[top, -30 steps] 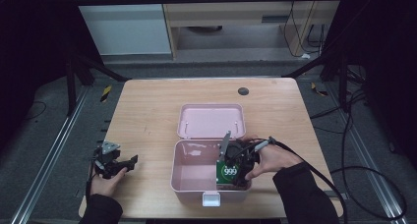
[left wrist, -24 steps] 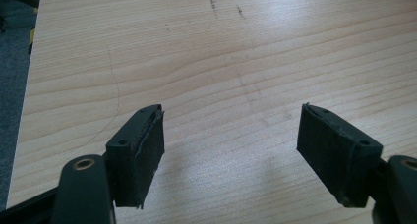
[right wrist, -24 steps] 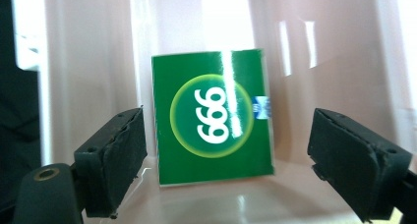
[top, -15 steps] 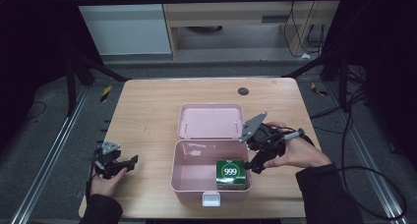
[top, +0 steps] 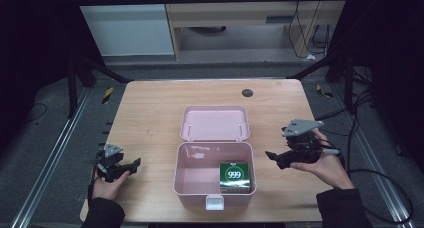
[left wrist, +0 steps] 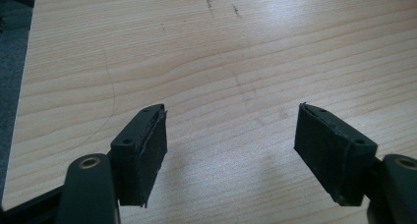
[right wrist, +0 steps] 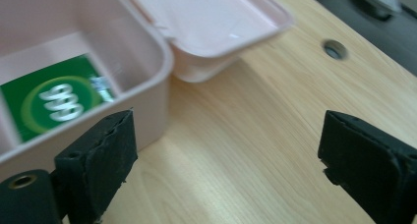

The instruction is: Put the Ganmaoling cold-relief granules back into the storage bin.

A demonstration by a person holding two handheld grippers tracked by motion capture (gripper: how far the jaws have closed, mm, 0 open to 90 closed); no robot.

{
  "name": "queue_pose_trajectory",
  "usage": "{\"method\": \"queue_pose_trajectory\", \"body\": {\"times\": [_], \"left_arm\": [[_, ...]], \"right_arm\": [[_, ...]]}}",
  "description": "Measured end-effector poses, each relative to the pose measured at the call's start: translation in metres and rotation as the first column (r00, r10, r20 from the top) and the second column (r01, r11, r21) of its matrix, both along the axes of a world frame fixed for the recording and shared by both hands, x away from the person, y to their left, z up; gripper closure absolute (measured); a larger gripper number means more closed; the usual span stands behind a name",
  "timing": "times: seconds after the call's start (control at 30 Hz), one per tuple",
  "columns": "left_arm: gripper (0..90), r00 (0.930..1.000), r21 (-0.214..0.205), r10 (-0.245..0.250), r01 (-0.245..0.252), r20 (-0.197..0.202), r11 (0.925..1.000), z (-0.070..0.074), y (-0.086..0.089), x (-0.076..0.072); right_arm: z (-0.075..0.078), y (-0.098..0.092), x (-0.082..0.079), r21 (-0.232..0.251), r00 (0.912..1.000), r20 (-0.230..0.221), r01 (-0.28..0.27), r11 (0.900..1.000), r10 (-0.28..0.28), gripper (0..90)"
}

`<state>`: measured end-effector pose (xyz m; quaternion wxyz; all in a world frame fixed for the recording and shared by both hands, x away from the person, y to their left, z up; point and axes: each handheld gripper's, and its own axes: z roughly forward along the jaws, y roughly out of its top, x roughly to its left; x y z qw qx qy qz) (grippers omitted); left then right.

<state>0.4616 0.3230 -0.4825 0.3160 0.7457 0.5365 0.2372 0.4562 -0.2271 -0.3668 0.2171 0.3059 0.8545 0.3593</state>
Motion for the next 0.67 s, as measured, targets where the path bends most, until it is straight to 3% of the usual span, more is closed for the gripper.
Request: {"method": "queue_pose_trajectory", "body": {"times": [0.03, 0.07, 0.1, 0.17, 0.27, 0.3, 0.33, 0.37, 0.47, 0.5, 0.53, 0.67], "left_arm": [[27.5, 1.0, 0.001, 0.0, 0.0, 0.0, 1.0, 0.0, 0.0, 0.0], [27.6, 1.0, 0.002, -0.001, 0.001, 0.0, 1.0, 0.0, 0.0, 0.0], [27.7, 1.0, 0.002, -0.001, 0.001, 0.0, 1.0, 0.0, 0.0, 0.0], [27.7, 1.0, 0.004, -0.002, 0.002, -0.001, 1.0, 0.0, -0.001, 0.0], [28.4, 1.0, 0.004, -0.004, 0.004, 0.0, 1.0, 0.0, -0.001, 0.0], [28.8, 1.0, 0.003, -0.004, 0.004, 0.001, 1.0, 0.0, -0.001, 0.0], [30.0, 1.0, 0.002, -0.005, 0.005, 0.002, 1.0, 0.0, -0.001, 0.0], [30.3, 1.0, 0.002, -0.005, 0.005, 0.002, 1.0, 0.0, -0.001, 0.0], [31.5, 1.0, 0.001, -0.007, 0.007, 0.001, 1.0, 0.0, 0.0, 0.0], [32.4, 1.0, 0.001, -0.006, 0.006, 0.001, 1.0, 0.0, 0.0, 0.0], [32.4, 1.0, 0.001, -0.006, 0.006, 0.002, 1.0, -0.001, 0.0, 0.0], [33.4, 0.9999, 0.009, -0.01, 0.01, -0.003, 0.9999, -0.002, -0.002, 0.001]], "right_arm": [[-0.006, -0.005, 0.001, 0.03, 0.999, 0.003, 0.044, 0.9986, -0.044, 7.7], [-0.019, -0.015, 0.002, 0.085, 0.9926, 0.01, 0.12, 0.9891, -0.121, 7.3], [-0.019, -0.015, 0.002, 0.085, 0.9926, 0.01, 0.12, 0.9891, -0.121, 7.3], [-0.032, -0.023, 0.003, 0.117, 0.9808, 0.021, 0.19, 0.9748, -0.194, 7.2], [-0.05, -0.033, 0.005, 0.148, 0.96, 0.001, 0.277, 0.9494, -0.28, 6.8], [-0.055, -0.036, 0.007, 0.149, 0.9524, -0.013, 0.303, 0.9414, -0.305, 5.9], [-0.064, -0.042, 0.01, 0.149, 0.9352, -0.018, 0.352, 0.924, -0.354, 5.6], [-0.064, -0.042, 0.01, 0.149, 0.9352, -0.018, 0.352, 0.924, -0.354, 5.6], [-0.079, -0.048, 0.014, 0.154, 0.9087, -0.041, 0.417, 0.896, -0.416, 5.6], [-0.09, -0.051, 0.017, 0.144, 0.8945, -0.056, 0.447, 0.883, -0.444, 5.6], [-0.09, -0.051, 0.017, 0.144, 0.8945, -0.056, 0.447, 0.883, -0.444, 5.6], [-0.104, -0.056, 0.02, 0.12, 0.8692, -0.072, 0.495, 0.8609, -0.489, 5.3]]}}
